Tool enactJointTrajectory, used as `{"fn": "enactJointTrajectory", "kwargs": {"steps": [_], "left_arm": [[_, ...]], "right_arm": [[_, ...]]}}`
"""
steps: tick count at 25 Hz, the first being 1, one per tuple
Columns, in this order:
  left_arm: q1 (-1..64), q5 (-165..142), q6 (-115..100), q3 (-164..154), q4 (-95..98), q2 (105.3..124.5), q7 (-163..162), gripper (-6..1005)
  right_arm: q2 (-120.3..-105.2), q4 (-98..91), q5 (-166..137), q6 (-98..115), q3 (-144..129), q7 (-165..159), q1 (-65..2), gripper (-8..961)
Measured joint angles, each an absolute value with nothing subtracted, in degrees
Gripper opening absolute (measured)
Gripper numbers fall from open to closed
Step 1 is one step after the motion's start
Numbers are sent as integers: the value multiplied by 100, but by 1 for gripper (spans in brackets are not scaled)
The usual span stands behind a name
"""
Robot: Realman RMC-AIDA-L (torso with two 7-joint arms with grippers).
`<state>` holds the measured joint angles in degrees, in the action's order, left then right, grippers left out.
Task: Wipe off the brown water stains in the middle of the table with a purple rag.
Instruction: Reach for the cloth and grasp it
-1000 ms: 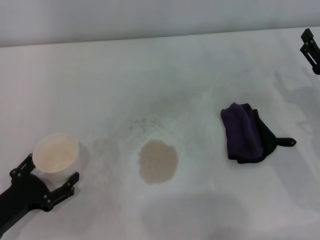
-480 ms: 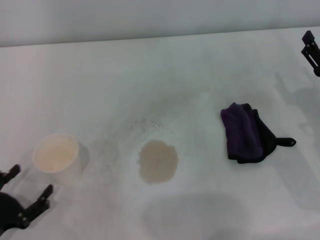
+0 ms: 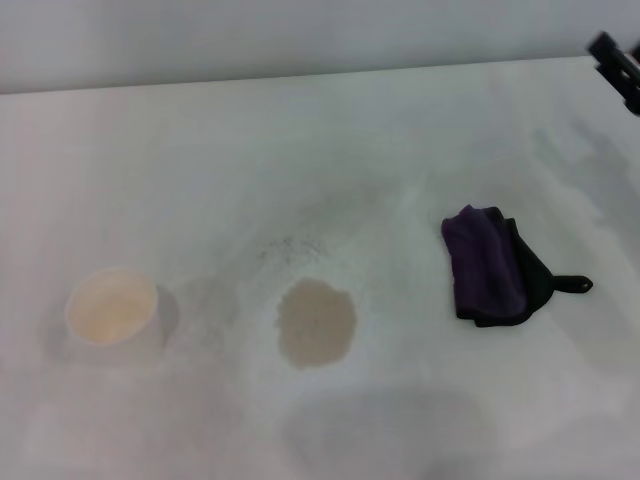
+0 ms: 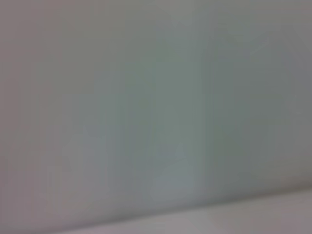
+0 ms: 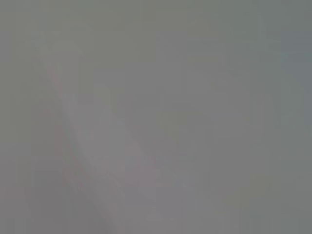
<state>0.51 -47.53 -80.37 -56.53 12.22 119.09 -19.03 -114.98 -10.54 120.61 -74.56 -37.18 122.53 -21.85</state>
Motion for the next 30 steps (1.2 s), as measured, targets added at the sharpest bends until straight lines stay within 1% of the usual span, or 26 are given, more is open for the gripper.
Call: {"fn": "enactJointTrajectory", "kwargs": {"steps": [2, 4, 9, 12, 14, 16, 17, 19, 20, 22, 24, 30], "left_arm": [[36, -4435, -8184, -5651, 1213, 11909, -1914, 888], [50, -4153, -8282, -5652, 1185, 11909, -1916, 888], [144, -3968, -8343, -5652, 1161, 11905, -1916, 887], [194, -3959, -8378, -5651, 1168, 11900, -1916, 887], [243, -3953, -8408, -5650, 1172, 11900, -1916, 888], [287, -3950, -8419, -5651, 1170, 11897, -1907, 888], [304, -3948, -8419, -5650, 1170, 11894, -1899, 888], [336, -3947, -8420, -5651, 1181, 11891, -1886, 888], [362, -3945, -8422, -5651, 1195, 11891, -1883, 888], [415, -3944, -8421, -5650, 1212, 11887, -1878, 888], [445, -3943, -8421, -5637, 1214, 11879, -1872, 888], [577, -3939, -8412, -5582, 1217, 11873, -1786, 888]], "right_arm": [[-11463, -1702, 11967, -7110, -4332, 11118, -2160, 852], [-11381, -2475, 11628, -6799, -4906, 10048, -2119, 852], [-11117, -4201, 9695, -6576, -5531, 7512, -2244, 853], [-11063, -5329, 7966, -6811, -5563, 5787, -2438, 854], [-11092, -6090, 6753, -7126, -5593, 4736, -2573, 854], [-11224, -6881, 5459, -7562, -5635, 3886, -2749, 853], [-11328, -7236, 4896, -7799, -5671, 3555, -2842, 852], [-11483, -7793, 3965, -8271, -5763, 3071, -3011, 852], [-11522, -7996, 3608, -8504, -5903, 2846, -3095, 852], [-11534, -8233, 3156, -8796, -6291, 2405, -3201, 852], [-11514, -8411, 2667, -9012, -7060, 1746, -3350, 853], [-11543, -8162, 2394, -9075, -7901, 1278, -3541, 853]]}}
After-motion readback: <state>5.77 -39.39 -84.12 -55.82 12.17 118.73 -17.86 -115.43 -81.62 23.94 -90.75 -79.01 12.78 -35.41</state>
